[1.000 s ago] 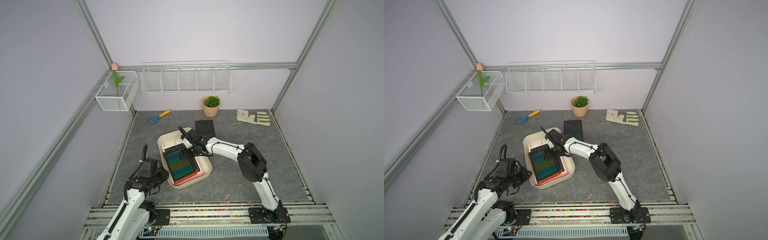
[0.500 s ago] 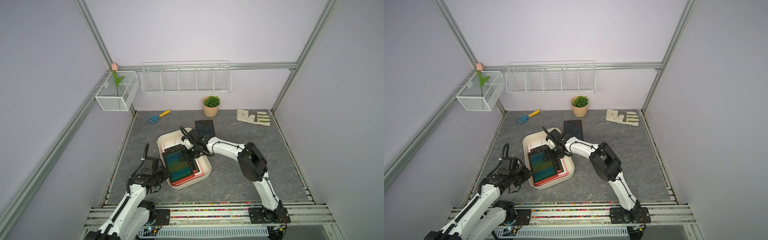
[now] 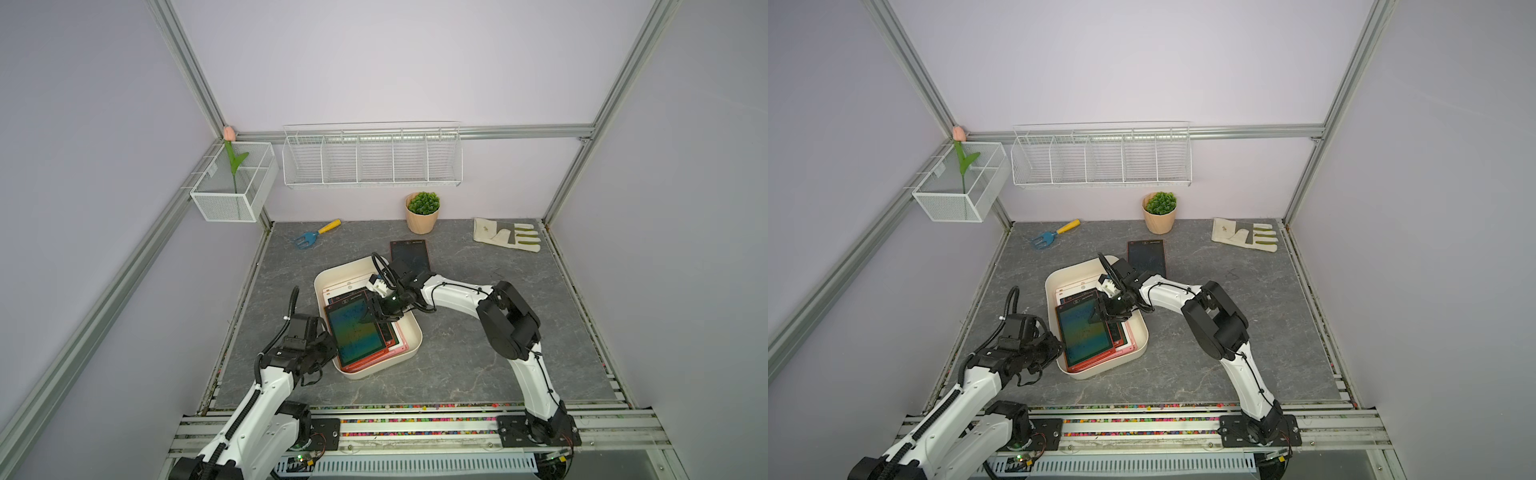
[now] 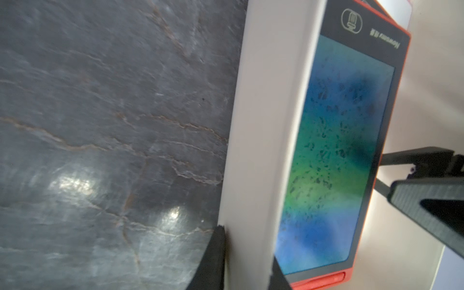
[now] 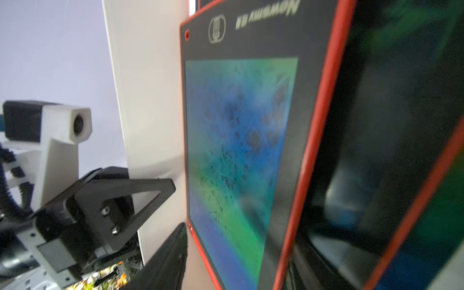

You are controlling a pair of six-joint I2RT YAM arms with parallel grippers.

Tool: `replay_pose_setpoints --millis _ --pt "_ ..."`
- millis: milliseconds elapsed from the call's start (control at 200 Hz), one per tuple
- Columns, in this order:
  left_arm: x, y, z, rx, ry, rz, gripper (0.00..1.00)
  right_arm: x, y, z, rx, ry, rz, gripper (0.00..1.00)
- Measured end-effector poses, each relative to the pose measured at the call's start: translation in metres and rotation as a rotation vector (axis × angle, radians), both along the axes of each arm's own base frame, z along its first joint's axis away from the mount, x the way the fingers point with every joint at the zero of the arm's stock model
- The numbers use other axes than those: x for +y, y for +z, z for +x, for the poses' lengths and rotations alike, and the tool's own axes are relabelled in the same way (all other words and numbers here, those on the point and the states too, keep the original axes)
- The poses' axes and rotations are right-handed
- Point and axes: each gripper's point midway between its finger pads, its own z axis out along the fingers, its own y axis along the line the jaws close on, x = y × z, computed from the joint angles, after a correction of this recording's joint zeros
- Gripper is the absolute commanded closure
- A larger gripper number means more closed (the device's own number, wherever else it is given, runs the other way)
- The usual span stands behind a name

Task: Take out the writing tablet from the storage box
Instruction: Pick up the writing tablet from the storage box.

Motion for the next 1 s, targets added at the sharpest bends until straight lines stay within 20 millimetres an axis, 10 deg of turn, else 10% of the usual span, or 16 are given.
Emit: replay_pose_setpoints --millis 1000 --pt "0.008 0.002 -0.004 -0.004 0.020 0.038 0.75 0.001 0.016 0.002 0.055 0.023 0.094 0.63"
